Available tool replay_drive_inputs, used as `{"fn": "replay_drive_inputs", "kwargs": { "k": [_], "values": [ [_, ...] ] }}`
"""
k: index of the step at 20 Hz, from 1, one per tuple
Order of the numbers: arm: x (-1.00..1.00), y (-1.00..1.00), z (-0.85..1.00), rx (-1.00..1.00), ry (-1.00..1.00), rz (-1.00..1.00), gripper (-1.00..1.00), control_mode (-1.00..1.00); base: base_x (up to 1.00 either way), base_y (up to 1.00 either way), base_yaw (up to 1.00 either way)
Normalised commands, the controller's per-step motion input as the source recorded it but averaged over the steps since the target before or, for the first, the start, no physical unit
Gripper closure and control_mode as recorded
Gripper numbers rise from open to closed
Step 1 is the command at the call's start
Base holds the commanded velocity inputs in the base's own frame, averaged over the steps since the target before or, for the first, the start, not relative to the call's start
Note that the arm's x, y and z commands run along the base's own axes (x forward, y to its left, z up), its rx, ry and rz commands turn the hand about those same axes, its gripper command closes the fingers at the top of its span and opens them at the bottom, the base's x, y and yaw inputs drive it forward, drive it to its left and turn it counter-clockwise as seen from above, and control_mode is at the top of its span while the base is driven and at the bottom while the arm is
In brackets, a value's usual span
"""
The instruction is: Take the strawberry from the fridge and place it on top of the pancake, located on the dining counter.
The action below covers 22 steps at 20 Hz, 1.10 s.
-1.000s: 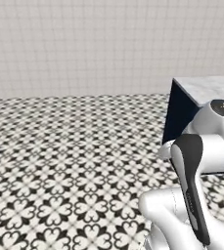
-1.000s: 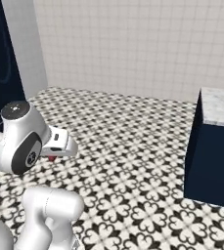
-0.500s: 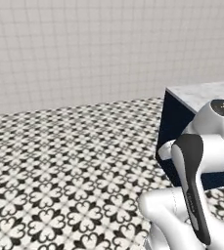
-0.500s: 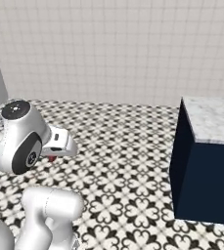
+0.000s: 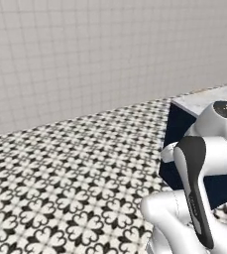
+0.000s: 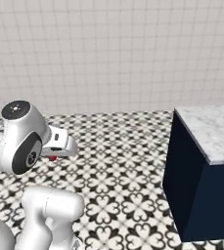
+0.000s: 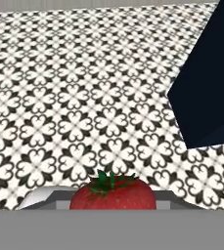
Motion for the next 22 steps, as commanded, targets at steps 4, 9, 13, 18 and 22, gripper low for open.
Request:
{"fn": "replay_drive_inputs", "kwargs": {
  "k": [4,9,13,18,22],
  "values": [
    [0.0,0.0,0.0,0.0,0.0,0.0,1.0,1.0,1.0,0.82,-0.34],
    [0.0,0.0,0.0,0.0,0.0,0.0,1.0,1.0,1.0,0.69,-0.36],
    [0.0,0.0,0.0,0.0,0.0,0.0,1.0,1.0,1.0,0.55,-0.43],
    [0.0,0.0,0.0,0.0,0.0,0.0,1.0,1.0,1.0,0.69,-0.47],
    [0.0,0.0,0.0,0.0,0.0,0.0,1.0,1.0,1.0,0.74,-0.49]
  ]
}}
